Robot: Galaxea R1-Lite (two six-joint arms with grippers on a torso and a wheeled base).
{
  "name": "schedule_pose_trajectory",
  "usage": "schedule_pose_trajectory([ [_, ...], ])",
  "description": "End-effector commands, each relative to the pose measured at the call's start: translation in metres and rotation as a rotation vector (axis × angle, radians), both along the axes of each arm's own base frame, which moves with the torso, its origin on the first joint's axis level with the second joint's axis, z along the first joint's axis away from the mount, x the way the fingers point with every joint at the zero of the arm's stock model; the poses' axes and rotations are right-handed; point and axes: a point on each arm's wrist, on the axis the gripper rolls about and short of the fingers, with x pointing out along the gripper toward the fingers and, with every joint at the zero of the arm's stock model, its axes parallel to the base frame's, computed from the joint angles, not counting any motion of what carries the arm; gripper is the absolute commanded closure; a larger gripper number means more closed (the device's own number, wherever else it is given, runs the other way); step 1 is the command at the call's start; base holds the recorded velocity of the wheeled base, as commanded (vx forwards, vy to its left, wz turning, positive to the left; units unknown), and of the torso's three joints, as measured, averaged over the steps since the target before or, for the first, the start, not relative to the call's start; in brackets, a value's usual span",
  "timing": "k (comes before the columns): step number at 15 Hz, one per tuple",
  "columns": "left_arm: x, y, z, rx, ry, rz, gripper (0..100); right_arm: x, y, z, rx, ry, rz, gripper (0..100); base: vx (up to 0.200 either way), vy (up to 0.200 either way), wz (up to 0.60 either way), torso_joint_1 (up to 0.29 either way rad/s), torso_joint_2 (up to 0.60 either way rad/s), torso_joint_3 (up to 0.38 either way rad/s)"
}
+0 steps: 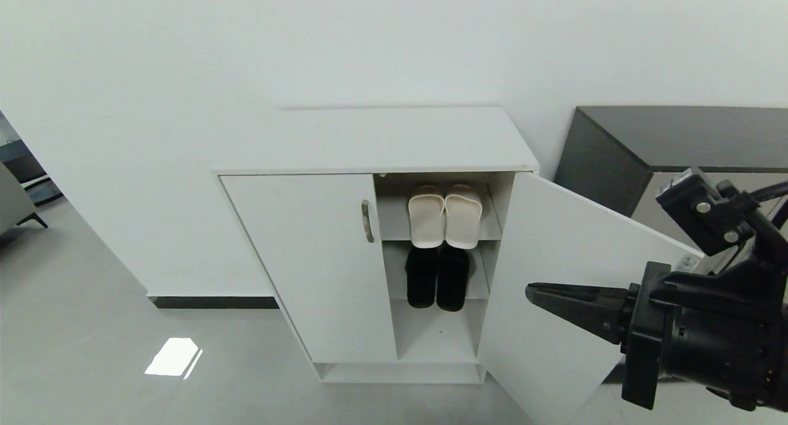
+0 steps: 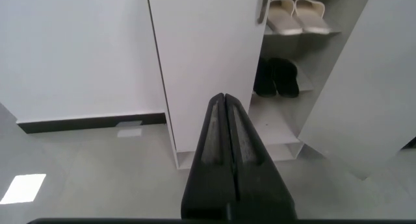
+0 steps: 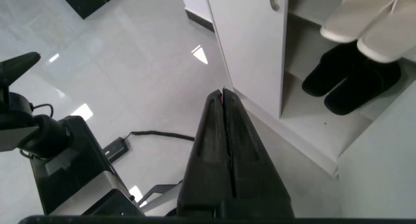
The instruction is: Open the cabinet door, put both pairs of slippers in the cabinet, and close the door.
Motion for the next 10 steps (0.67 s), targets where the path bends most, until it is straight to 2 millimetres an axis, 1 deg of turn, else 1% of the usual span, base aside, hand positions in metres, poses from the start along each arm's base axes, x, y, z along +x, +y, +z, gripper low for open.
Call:
schedule_pose_trajectory([
  [1,0.0001,0.0,-0.0002,0.0,0.003,0.0,100,-0.0001,0.0005,-0.0003,-0.001,0.0,0.003,100,0.0,0.0,0.0,0.232,-0.52,-0.281],
  [8,0.0001,0.0,-0.0002,0.0,0.003,0.0,100,-0.0004,0.0022,-0.0029,-0.009,0.008,0.01,100,0.0,0.0,0.0,0.263,-0.56,-0.298],
  [10,0.0001,0.0,-0.0002,0.0,0.003,0.0,100,-0.0008,0.0012,-0.0074,-0.04,-0.01,0.016,100,0.0,0.0,0.0,0.237,-0.51,-0.264],
])
